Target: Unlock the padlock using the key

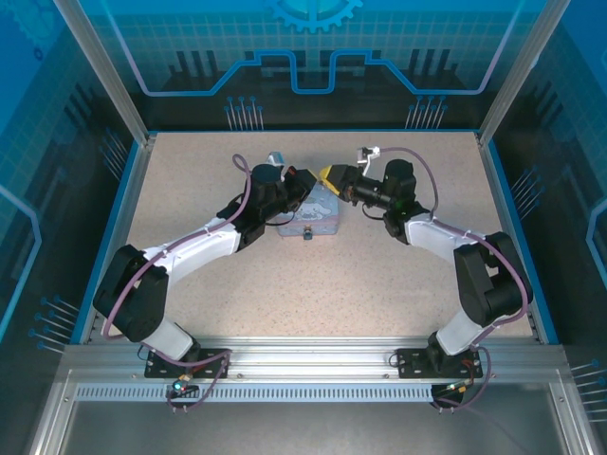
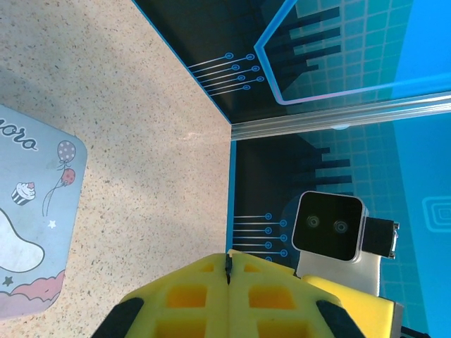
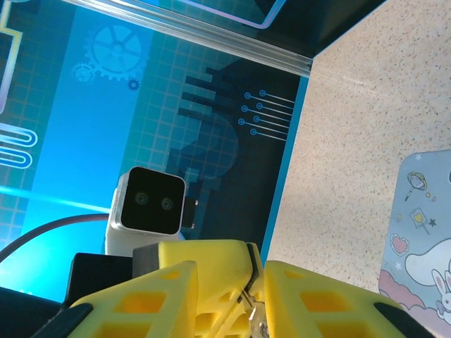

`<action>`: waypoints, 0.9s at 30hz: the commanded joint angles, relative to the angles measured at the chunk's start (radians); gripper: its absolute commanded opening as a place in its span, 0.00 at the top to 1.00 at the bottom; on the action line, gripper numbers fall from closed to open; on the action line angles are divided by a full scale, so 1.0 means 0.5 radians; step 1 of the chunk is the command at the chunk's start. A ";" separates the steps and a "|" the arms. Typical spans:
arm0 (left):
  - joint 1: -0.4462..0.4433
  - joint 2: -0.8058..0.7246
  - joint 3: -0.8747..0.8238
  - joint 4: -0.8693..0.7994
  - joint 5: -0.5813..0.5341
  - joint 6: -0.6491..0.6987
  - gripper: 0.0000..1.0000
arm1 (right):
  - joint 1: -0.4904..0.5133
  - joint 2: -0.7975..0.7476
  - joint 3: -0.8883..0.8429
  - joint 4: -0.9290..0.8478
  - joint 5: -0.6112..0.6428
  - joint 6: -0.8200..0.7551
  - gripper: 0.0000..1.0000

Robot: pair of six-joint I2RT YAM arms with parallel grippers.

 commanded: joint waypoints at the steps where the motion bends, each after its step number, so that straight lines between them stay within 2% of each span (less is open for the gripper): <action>1: -0.015 0.004 0.074 0.045 0.000 0.027 1.00 | 0.041 -0.013 -0.054 0.052 -0.030 0.016 0.70; 6: -0.014 0.007 0.079 0.043 -0.001 0.026 1.00 | 0.041 -0.026 -0.064 0.044 -0.025 0.007 0.66; 27: -0.019 0.003 0.076 0.034 -0.031 0.033 1.00 | 0.045 -0.026 -0.139 0.109 -0.025 0.050 0.84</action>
